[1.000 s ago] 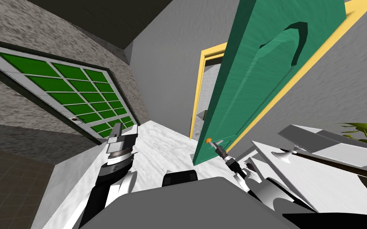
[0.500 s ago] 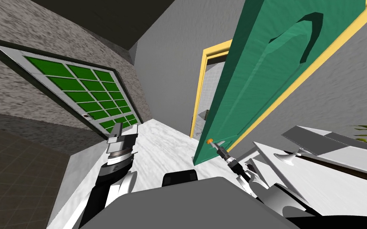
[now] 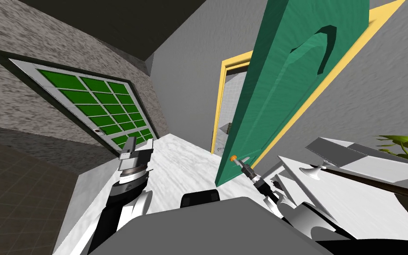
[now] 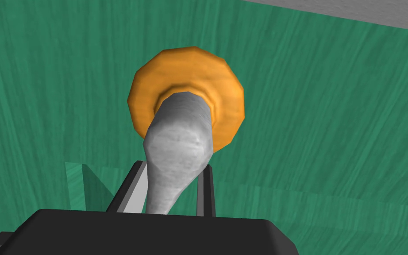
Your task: Pull the door open
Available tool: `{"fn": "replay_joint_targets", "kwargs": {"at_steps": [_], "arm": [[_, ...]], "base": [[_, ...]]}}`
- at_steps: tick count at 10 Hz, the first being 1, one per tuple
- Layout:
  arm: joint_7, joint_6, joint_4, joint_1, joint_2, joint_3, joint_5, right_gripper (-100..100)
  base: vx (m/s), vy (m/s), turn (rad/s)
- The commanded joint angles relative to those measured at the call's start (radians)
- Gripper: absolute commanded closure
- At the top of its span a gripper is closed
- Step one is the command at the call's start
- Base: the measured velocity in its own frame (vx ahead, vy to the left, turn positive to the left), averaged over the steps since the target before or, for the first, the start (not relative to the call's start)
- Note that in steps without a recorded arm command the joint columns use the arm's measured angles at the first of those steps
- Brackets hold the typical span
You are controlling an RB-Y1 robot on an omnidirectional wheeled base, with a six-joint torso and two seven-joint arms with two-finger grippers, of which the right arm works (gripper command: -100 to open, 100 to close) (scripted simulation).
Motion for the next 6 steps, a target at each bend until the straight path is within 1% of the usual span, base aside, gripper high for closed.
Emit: {"fn": "replay_joint_targets", "kwargs": {"at_steps": [1,2,4,5,6], "arm": [[0.0,0.0,0.0,0.0,0.0,0.0,0.0,100],[-0.001,-0.011,0.01,0.0,-0.001,0.001,-0.001,100],[-0.001,-0.017,0.014,0.001,-0.003,0.0,-0.002,100],[-0.001,-0.017,0.014,0.001,-0.003,0.0,-0.002,100],[-0.001,-0.024,0.018,0.002,-0.005,0.0,-0.004,100]], "base": [[0.0,0.0,0.0],[-0.13,-0.073,0.157],[-0.181,-0.095,0.201],[-0.128,-0.056,0.047],[-0.135,-0.102,0.152]]}}
